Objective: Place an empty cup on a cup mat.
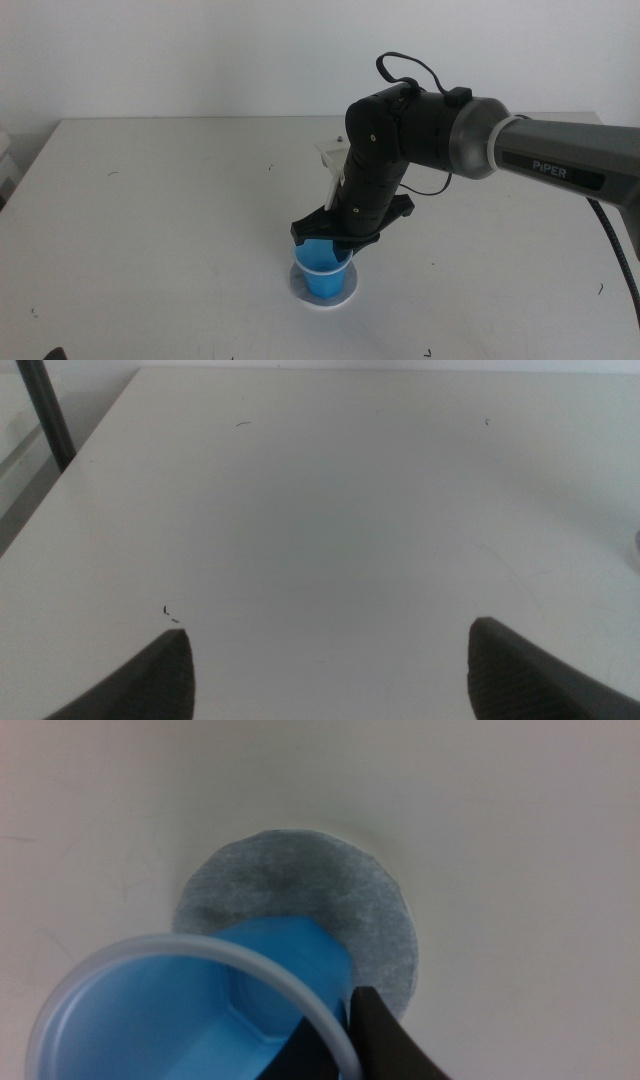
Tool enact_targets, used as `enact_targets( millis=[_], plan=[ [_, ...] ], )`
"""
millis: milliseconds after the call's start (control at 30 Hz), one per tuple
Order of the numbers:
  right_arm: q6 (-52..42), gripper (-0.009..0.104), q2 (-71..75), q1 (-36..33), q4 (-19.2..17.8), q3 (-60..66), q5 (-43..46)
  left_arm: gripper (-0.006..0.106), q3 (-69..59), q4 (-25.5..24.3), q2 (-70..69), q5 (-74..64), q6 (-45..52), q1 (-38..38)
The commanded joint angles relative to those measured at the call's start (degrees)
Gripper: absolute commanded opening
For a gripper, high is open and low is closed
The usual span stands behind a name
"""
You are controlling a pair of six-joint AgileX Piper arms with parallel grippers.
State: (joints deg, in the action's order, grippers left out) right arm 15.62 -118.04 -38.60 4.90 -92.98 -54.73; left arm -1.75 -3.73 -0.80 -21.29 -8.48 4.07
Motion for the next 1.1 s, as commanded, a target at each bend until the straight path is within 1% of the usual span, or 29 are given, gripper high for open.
enact_targets(
  millis=[0,100,200,300,467,567,633,700,767,933,1067],
  plan=[
    [0.1,0.001,3.0,-0.2,-1.4,-1.8,0.5,0.105,0.3,0.0,-0.6,3.8,-0.6,-0.1],
    [0.1,0.005,2.9,-0.2,-2.3,-1.8,0.4,0.105,0.3,0.0,-0.6,3.8,-0.6,-0.1],
    [0.1,0.013,3.1,-0.2,-2.6,-1.8,0.6,0.105,0.3,0.0,-0.6,3.8,-0.6,-0.1],
    [0.1,0.026,3.1,-0.2,-2.5,-1.8,0.6,0.105,0.3,0.0,-0.6,3.8,-0.6,-0.1],
    [0.1,0.054,3.3,-0.2,-2.5,-1.8,1.3,0.105,0.3,0.0,-0.6,3.8,-0.6,-0.1],
    [0.1,0.067,4.8,-0.2,-2.5,-1.8,2.7,0.105,0.3,0.0,-0.6,3.8,-0.6,-0.1],
    [0.1,0.073,6.9,0.0,-2.6,-1.4,3.5,0.105,0.3,0.0,-0.6,3.8,-0.6,-0.1],
    [0.0,0.076,10.0,0.6,-2.9,0.3,5.1,0.105,0.3,0.0,-0.6,3.8,-0.6,-0.1],
    [-0.2,0.076,14.3,1.9,-2.6,3.5,7.9,0.105,0.3,0.0,-0.6,3.8,-0.6,-0.1],
    [-0.3,0.076,27.1,7.5,-2.4,15.0,16.1,0.105,0.3,0.0,-0.6,3.8,-0.6,-0.1],
    [-0.3,0.076,37.6,13.1,-2.6,24.2,17.1,0.105,0.3,0.0,-0.6,3.8,-0.6,-0.1]
  ],
)
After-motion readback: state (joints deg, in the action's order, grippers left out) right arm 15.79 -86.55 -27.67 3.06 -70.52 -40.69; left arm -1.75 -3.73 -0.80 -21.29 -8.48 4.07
